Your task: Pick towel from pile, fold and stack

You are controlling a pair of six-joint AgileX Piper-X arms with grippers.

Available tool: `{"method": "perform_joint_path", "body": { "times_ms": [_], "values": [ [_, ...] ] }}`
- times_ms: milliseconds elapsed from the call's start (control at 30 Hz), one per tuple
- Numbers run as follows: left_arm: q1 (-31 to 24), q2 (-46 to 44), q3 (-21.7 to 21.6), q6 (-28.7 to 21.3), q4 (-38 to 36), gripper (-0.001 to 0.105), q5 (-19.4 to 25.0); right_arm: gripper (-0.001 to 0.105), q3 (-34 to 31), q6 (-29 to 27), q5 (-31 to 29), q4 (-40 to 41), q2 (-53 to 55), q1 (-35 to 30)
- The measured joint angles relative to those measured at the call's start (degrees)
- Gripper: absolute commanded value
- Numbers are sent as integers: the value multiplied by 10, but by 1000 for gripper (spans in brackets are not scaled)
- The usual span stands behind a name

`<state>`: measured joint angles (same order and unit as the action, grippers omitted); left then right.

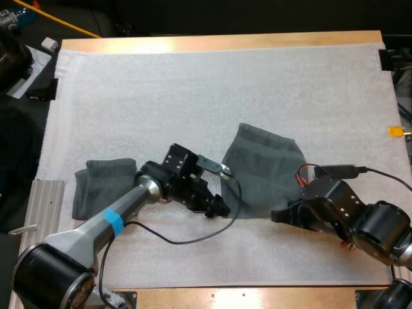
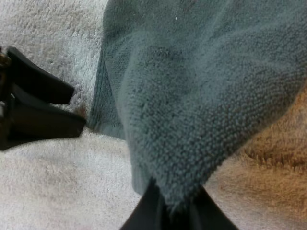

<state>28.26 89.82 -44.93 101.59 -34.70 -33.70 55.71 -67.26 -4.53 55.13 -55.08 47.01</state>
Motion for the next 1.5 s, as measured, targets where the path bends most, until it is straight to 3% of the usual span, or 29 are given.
{"method": "perform_joint_path", "body": {
  "times_ms": [200,467,600,800,1167,1233,1500],
  "values": [
    [46,22,-1,0,15,57,11,0,0,2,0,0,0,0],
    [36,42,-5,4,21,51,-26,0,0,3,0,0,0,0],
    [36,52,-8,9,19,37,-41,0,0,3,0,0,0,0],
    [36,56,-9,16,13,1,-44,0,0,4,0,0,0,0],
    [36,10,-21,16,-25,0,-43,0,0,4,-1,-6,0,0],
    [36,-69,-31,13,-60,0,-41,0,0,4,-1,-28,0,0],
    [36,-220,-79,4,-159,0,-19,0,45,-9,-21,-40,9,2]
  ]
}}
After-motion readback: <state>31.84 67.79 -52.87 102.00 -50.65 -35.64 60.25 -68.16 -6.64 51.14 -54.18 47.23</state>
